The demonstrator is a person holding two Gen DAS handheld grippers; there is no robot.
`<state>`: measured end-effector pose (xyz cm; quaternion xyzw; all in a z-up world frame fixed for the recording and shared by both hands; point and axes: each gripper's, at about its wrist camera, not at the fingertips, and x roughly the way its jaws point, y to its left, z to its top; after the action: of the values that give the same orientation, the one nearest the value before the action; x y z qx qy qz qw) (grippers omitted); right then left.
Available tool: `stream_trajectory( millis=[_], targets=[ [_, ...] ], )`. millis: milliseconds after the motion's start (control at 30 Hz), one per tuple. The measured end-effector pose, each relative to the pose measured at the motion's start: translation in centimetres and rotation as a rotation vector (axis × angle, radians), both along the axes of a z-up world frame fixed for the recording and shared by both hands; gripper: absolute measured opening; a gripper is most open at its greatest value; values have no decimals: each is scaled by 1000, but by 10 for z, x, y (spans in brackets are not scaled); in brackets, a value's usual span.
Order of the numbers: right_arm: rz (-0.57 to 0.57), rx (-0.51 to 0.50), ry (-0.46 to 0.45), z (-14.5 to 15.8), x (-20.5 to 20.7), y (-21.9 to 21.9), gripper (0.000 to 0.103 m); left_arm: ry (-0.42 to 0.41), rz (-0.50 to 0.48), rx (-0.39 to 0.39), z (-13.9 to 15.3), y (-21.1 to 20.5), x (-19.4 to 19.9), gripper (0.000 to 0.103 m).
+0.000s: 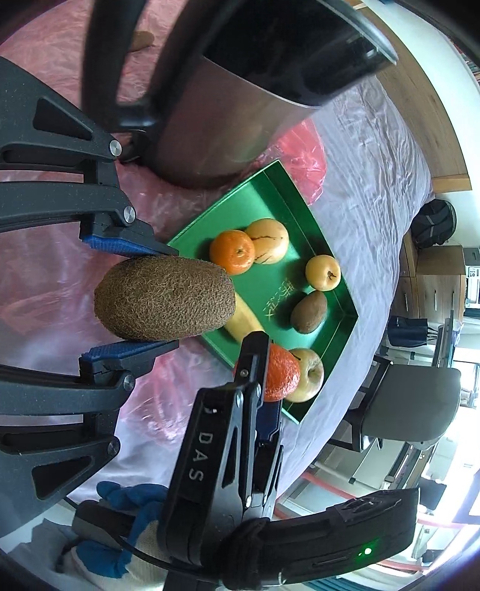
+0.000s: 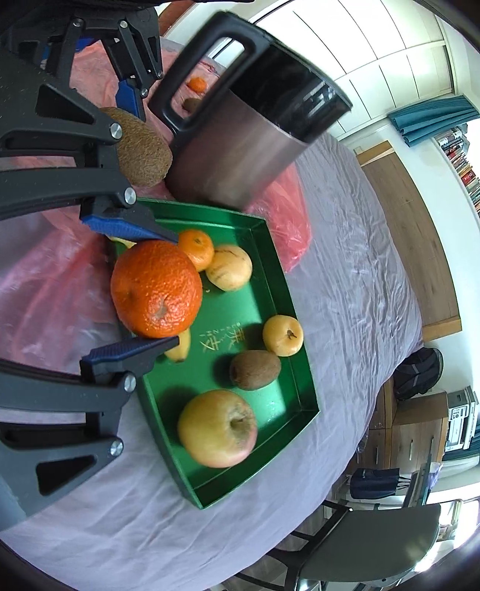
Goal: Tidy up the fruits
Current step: 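Carry the kiwi and orange in both tools over the green tray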
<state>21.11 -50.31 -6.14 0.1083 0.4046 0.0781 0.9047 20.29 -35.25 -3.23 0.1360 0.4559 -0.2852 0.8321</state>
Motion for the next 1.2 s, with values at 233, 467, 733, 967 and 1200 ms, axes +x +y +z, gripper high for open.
stream_trajectory(
  millis=[233, 467, 733, 967, 1200],
  targets=[
    [3, -37, 22, -19, 39, -6, 59, -12, 42, 33, -17, -19, 37, 35],
    [17, -91, 30, -32, 59, -3, 59, -69, 34, 102, -30, -38, 58, 35],
    [9, -114, 41, -45, 69, -8, 59, -70, 29, 135, -44, -46, 67, 35],
    [2, -122, 48, -50, 72, -8, 61, -86, 19, 168, -47, -51, 68, 35],
    [-9, -120, 56, -50, 71, -10, 61, -90, 20, 174, -47, -52, 67, 37]
  ],
)
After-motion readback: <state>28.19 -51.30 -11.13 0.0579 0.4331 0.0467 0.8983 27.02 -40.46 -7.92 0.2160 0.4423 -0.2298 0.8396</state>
